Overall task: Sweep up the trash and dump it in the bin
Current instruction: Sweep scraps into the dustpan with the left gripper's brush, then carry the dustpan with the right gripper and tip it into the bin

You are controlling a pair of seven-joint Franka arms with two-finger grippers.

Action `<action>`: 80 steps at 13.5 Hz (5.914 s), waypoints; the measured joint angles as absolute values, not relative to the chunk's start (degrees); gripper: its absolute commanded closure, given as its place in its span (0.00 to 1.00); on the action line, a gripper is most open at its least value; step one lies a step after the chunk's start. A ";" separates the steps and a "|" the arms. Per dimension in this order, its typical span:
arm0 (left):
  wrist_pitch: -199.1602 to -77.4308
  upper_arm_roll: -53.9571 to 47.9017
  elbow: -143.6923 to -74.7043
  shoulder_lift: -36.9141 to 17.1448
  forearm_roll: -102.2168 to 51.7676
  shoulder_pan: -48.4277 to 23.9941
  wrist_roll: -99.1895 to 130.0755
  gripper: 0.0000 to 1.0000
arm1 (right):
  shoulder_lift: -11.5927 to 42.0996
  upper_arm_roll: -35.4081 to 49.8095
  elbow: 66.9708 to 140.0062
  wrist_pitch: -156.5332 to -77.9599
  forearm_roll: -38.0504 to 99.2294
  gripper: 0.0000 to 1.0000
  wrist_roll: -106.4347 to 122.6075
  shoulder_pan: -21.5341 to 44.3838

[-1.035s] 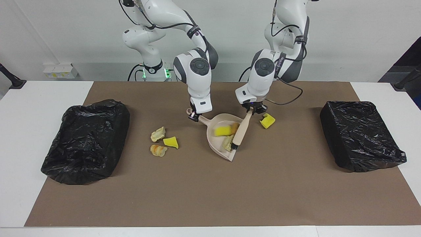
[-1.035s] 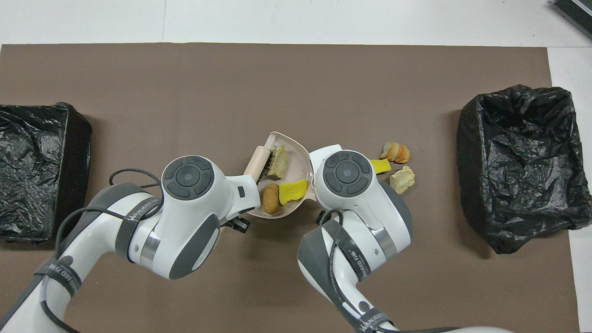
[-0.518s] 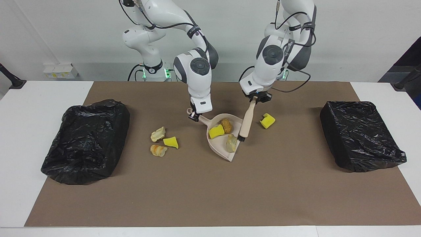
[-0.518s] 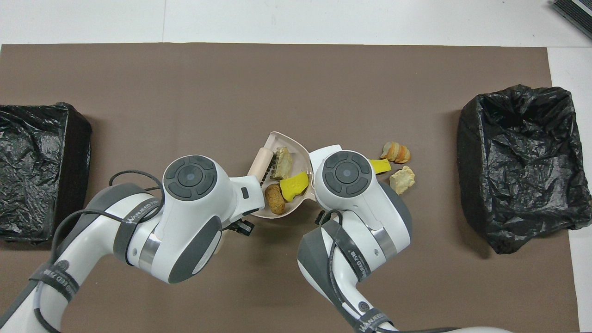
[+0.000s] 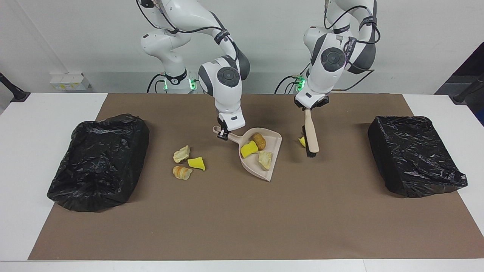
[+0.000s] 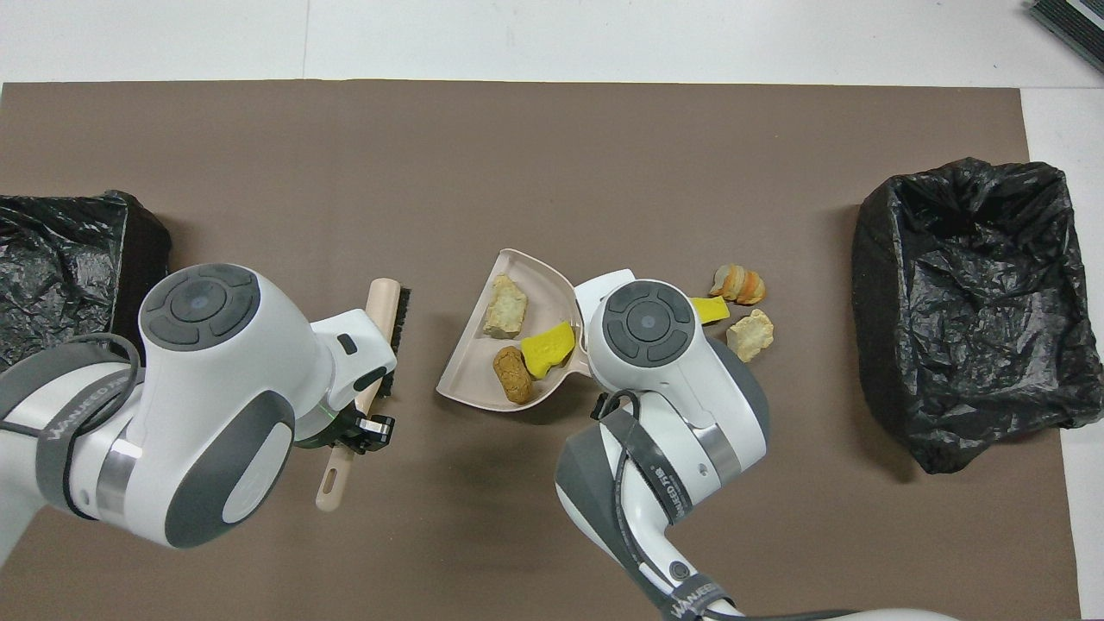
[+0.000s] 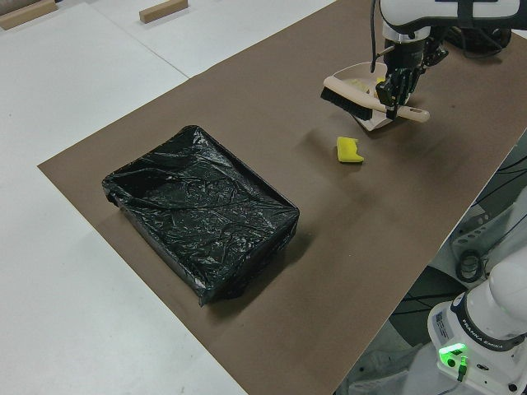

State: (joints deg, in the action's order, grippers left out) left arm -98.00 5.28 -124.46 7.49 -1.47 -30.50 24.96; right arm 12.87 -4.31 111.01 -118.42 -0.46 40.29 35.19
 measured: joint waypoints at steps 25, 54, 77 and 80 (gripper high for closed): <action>-121.22 3.62 -133.05 6.56 -16.82 -42.60 23.13 1.00 | 12.87 -4.31 111.01 -118.42 -1.56 1.00 41.89 35.12; -108.95 4.27 -127.98 7.84 -6.06 -39.82 26.78 1.00 | 2.33 -4.61 110.23 -109.69 -1.75 1.00 57.41 18.78; -123.07 2.87 -143.08 10.09 -8.07 -67.17 57.75 1.00 | 0.83 -4.38 106.08 -119.78 -46.12 1.00 95.98 -13.14; -123.48 3.14 -143.01 9.64 -8.07 -67.17 57.75 0.12 | -0.28 -4.31 105.09 -118.75 -50.87 1.00 95.98 -12.22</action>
